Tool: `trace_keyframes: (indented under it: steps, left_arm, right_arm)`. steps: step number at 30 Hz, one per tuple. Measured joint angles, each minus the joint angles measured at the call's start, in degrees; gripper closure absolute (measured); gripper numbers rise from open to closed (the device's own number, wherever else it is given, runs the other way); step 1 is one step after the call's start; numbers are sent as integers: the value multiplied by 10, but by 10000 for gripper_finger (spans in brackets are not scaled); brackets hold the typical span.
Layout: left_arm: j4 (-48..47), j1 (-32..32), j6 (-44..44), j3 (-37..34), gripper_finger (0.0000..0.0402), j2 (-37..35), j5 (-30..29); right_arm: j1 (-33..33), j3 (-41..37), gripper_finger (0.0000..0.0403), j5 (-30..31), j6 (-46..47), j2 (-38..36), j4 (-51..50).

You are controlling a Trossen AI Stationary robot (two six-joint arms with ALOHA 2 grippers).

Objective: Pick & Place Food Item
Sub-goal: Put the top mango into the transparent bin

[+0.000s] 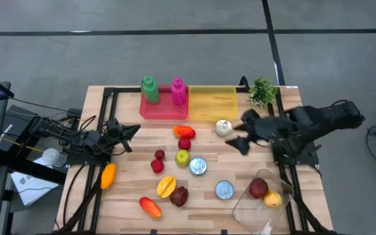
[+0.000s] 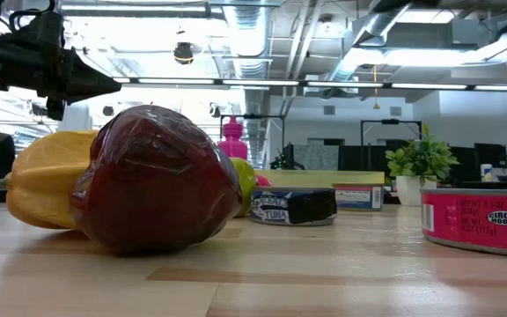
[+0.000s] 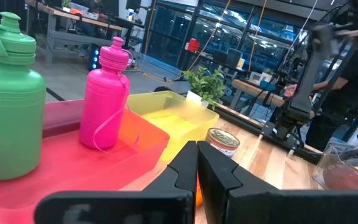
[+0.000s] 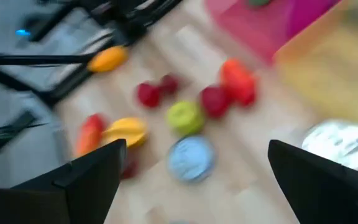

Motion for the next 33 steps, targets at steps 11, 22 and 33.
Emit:
trace_keyframes:
  steps: [11,22,33]
  left_arm:
    - [1,0,0,0,401,0,0]
    - [3,0,0,0,401,0,0]
    - [5,0,0,0,401,0,0]
  right_arm:
    - [-163,0,17,-33,-181,175,120]
    - [-186,0,17,-88,-309,357,299]
    - [-199,101,17,-34,-344,499,286]
